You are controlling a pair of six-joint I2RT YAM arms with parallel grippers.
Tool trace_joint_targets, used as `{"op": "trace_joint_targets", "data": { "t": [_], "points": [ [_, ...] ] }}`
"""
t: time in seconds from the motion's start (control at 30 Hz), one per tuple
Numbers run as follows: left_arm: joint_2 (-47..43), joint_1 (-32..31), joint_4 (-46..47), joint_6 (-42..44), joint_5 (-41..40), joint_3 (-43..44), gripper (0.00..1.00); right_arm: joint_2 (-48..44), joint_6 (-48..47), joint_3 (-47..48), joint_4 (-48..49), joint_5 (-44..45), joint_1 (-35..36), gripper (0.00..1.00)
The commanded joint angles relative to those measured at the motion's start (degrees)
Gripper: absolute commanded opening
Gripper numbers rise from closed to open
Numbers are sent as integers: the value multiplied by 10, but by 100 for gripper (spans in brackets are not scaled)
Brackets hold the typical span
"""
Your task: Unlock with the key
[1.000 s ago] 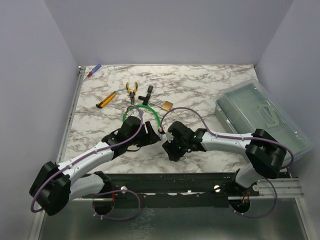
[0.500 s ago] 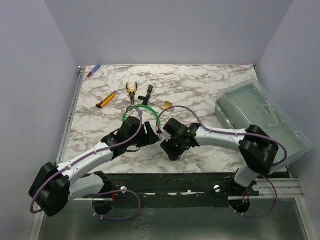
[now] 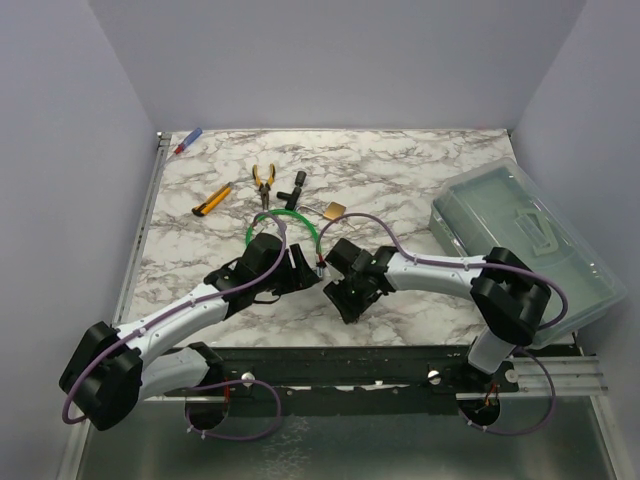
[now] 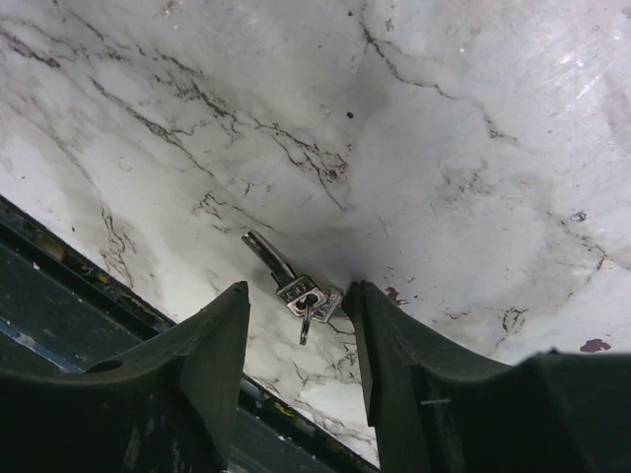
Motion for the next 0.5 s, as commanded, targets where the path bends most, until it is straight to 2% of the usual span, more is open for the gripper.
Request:
{"op": "trace_joint_targets", "data": {
  "t": [0.0,0.1,0.3,0.4,0.47],
  "points": [
    [-7,-2,4,6,-9,0,62,28,11,6,7,32,-1,50],
    [-13,-1,4,2,-10,-3,62,33,10,10,-1,23,-1,47],
    [-15,-1,4,2,-13,-5,62,37,25,9,-11,13,0,34],
    [-13,-1,4,3,-13,-4,62,36,47,2,-8,26,0,31],
    [-11,-2,4,3,-14,-3,62,37,70,-1,-5,46,0,25]
  ]
}}
